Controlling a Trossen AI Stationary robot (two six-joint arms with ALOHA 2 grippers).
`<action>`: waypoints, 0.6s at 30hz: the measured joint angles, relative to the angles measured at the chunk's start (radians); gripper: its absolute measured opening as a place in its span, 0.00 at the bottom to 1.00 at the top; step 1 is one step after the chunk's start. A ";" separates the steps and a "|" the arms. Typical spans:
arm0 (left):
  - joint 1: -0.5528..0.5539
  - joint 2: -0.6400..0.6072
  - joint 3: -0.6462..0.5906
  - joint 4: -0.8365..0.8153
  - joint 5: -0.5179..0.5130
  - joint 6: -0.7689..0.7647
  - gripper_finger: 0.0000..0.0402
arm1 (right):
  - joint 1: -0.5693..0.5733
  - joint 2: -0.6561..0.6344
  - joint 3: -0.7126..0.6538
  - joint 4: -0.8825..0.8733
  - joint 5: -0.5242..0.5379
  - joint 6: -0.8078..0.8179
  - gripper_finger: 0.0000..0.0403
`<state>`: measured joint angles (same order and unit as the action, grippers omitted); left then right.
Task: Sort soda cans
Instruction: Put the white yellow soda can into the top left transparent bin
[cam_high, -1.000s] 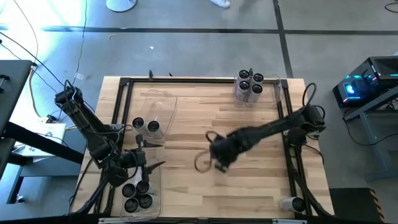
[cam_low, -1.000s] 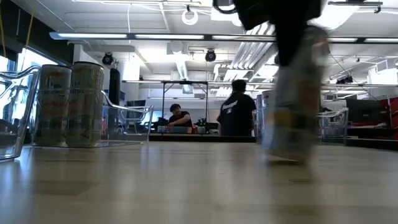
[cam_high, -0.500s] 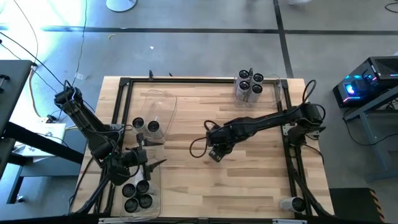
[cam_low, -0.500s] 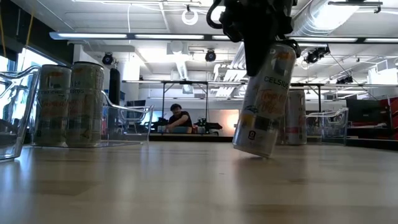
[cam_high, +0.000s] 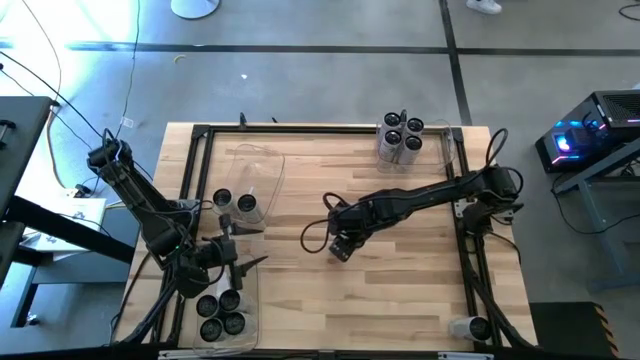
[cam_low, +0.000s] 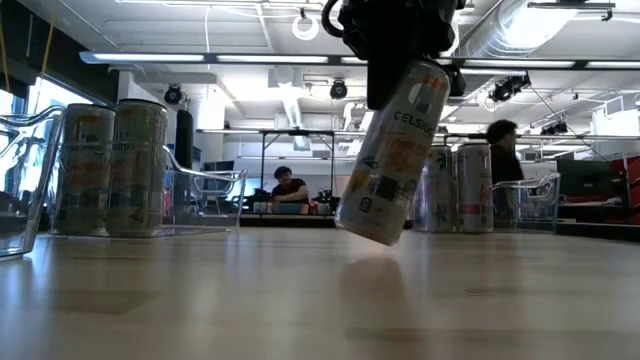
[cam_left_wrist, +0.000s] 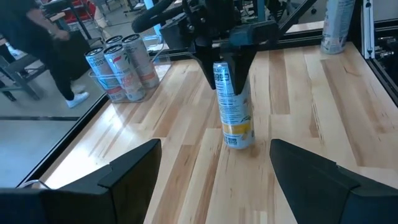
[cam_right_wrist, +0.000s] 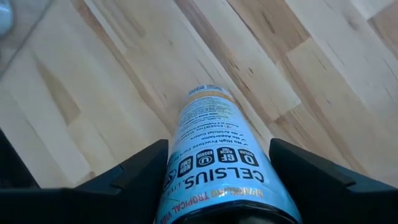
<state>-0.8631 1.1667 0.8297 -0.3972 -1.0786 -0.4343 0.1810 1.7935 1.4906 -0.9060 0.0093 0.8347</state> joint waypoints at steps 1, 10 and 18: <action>0.000 0.000 0.000 -0.001 0.000 0.000 0.74 | 0.000 0.000 0.000 0.007 0.000 -0.002 0.67; 0.000 0.000 0.000 -0.001 0.000 0.000 0.74 | 0.002 0.000 0.013 -0.029 -0.012 -0.009 0.66; 0.000 0.000 0.000 -0.002 0.000 -0.002 0.74 | 0.010 -0.002 0.124 -0.230 0.105 -0.006 0.59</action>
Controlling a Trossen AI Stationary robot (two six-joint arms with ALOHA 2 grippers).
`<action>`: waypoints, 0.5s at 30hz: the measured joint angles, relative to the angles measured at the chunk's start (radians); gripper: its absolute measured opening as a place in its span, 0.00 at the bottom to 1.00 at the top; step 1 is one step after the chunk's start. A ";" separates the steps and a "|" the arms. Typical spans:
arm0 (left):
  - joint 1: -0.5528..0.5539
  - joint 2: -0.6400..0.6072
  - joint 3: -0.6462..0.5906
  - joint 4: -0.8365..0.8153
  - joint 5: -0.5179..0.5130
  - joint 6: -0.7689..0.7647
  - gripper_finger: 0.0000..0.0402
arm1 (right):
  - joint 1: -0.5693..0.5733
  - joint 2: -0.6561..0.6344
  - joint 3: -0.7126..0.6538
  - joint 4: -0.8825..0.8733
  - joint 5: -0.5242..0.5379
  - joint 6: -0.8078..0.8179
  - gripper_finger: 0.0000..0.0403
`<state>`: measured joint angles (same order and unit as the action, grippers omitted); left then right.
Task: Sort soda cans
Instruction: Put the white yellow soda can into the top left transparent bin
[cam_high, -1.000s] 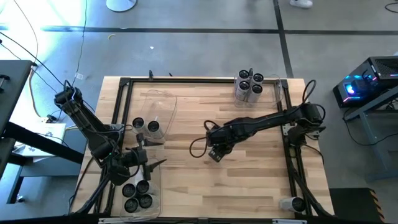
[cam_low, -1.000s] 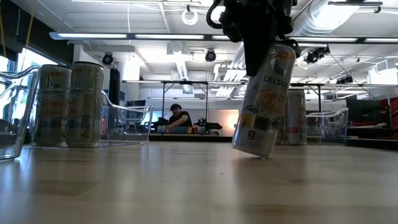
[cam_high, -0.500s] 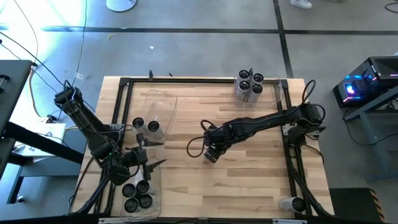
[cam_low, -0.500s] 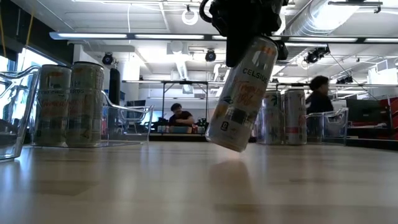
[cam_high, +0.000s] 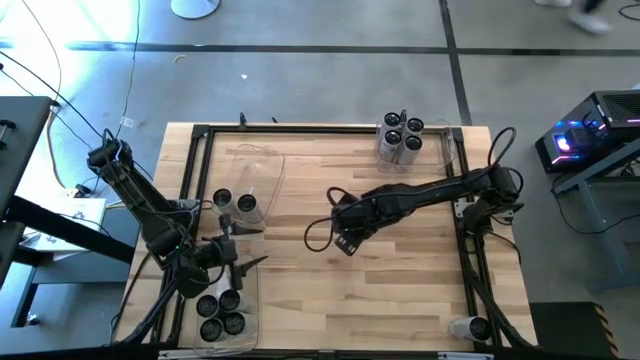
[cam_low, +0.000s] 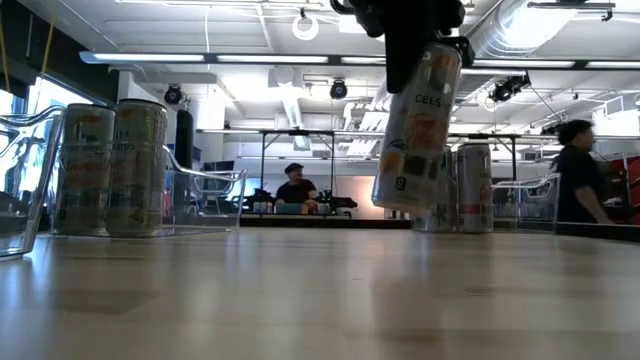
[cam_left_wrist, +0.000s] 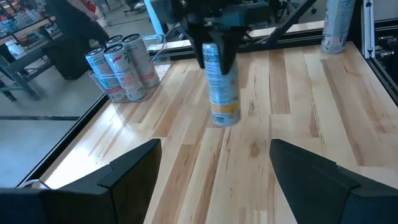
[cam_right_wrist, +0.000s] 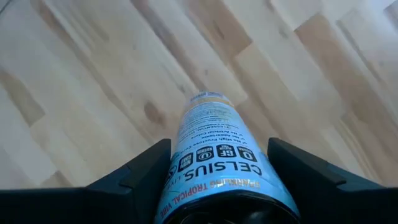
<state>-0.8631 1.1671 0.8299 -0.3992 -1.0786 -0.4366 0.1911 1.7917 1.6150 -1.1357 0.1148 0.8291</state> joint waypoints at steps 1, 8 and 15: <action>0.000 0.000 0.000 0.000 0.000 0.000 0.74 | 0.000 0.000 0.005 -0.006 0.008 0.004 0.59; 0.000 0.000 0.000 -0.001 0.000 0.000 0.74 | 0.001 0.012 0.007 -0.035 0.030 0.020 0.59; 0.000 0.000 0.000 -0.006 0.000 -0.004 0.74 | -0.014 0.055 0.007 0.007 0.015 -0.021 0.59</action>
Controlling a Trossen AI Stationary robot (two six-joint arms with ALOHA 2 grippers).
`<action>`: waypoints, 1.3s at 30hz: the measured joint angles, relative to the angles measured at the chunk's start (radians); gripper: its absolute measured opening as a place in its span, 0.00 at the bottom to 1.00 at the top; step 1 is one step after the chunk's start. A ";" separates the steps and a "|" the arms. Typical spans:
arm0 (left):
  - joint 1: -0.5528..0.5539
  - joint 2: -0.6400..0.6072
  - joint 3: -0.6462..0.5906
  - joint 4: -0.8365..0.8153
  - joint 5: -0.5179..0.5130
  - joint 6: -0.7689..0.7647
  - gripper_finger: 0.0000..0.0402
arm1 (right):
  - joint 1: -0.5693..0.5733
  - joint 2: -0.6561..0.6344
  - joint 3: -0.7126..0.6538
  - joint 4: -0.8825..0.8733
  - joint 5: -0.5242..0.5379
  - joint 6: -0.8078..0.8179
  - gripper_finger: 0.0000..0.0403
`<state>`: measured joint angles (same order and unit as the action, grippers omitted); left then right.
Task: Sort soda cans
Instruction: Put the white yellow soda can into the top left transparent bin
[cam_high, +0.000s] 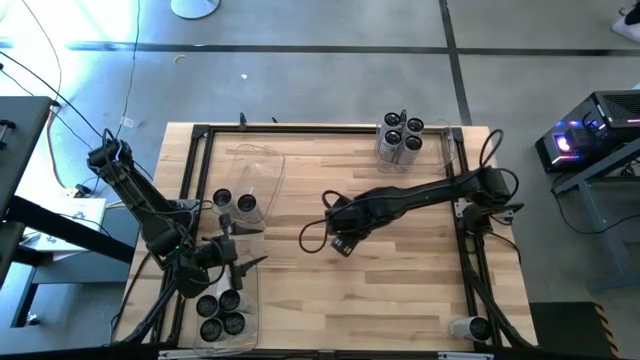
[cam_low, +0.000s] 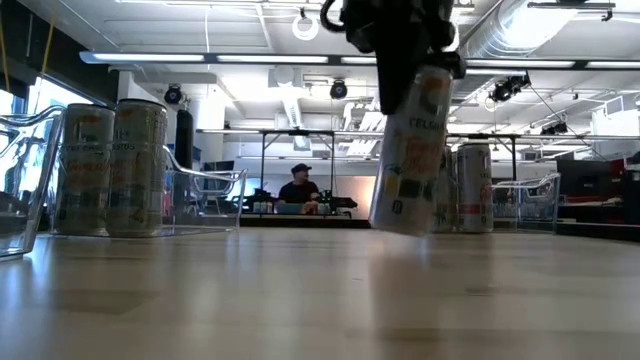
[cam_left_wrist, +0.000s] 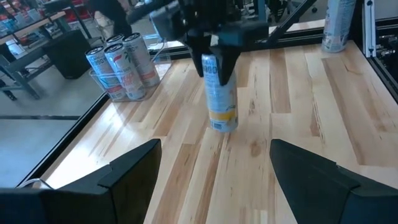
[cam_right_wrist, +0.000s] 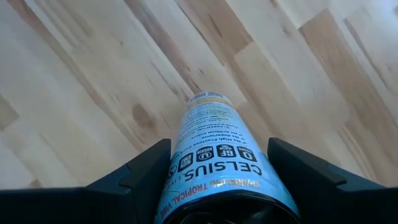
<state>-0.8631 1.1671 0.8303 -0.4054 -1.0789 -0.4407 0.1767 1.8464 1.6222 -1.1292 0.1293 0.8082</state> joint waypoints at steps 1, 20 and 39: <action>0.000 0.000 0.000 0.000 0.000 -0.002 0.74 | -0.001 0.007 0.000 0.006 -0.006 -0.006 0.59; 0.000 0.000 0.000 -0.002 0.000 -0.003 0.74 | -0.013 0.039 0.000 0.115 -0.026 -0.118 0.69; 0.000 0.000 0.000 -0.001 0.022 -0.004 0.74 | 0.009 -0.017 0.000 0.330 0.167 -0.267 0.69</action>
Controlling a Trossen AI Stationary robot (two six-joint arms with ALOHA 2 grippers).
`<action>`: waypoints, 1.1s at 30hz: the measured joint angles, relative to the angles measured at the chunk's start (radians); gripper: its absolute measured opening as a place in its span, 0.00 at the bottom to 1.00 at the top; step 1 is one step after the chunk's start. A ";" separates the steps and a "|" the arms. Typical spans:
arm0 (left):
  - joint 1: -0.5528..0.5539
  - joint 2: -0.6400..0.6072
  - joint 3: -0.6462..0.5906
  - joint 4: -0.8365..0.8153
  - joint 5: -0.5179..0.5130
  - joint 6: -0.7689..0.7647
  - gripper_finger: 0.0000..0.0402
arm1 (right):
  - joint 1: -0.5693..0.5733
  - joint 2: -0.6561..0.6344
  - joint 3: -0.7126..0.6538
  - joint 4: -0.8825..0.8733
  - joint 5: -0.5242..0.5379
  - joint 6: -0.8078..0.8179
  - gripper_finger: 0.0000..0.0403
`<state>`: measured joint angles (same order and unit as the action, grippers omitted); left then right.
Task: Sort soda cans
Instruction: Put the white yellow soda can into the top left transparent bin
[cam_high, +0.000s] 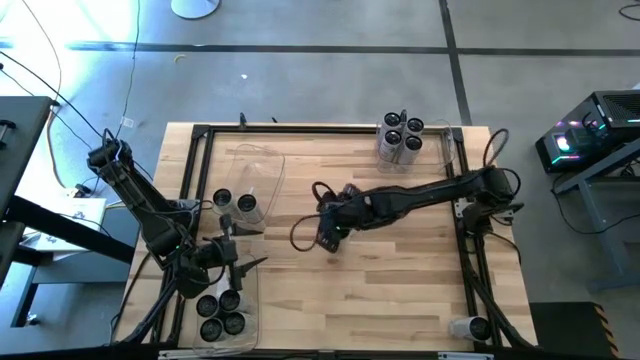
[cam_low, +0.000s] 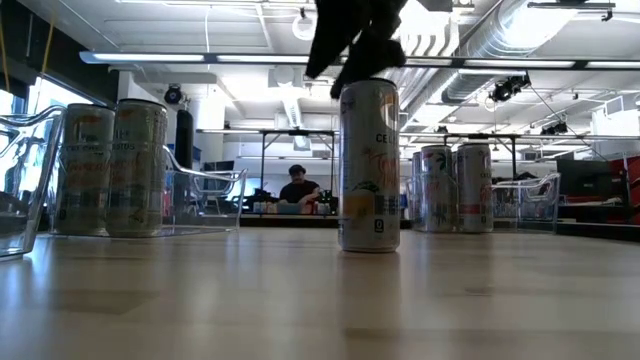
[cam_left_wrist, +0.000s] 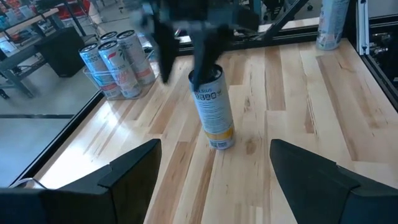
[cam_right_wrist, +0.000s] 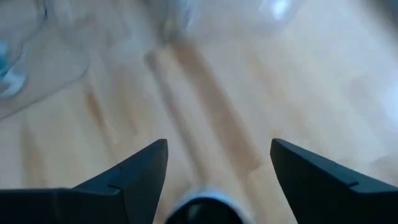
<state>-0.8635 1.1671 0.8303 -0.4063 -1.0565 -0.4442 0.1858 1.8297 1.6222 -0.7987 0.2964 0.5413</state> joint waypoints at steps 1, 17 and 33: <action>0.000 0.000 0.000 0.002 0.000 0.000 0.74 | 0.019 -0.014 0.000 0.001 0.067 -0.019 0.69; 0.291 0.234 0.000 0.654 0.354 0.538 0.74 | 0.415 -0.104 -0.274 -0.196 0.404 0.356 0.69; 0.595 0.397 0.000 0.699 0.532 0.641 0.74 | 0.190 -0.102 -0.638 0.540 0.203 0.064 0.69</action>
<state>-0.2688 1.5646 0.8299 0.2924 -0.5247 0.1966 0.3756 1.7279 0.9841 -0.2589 0.4998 0.6048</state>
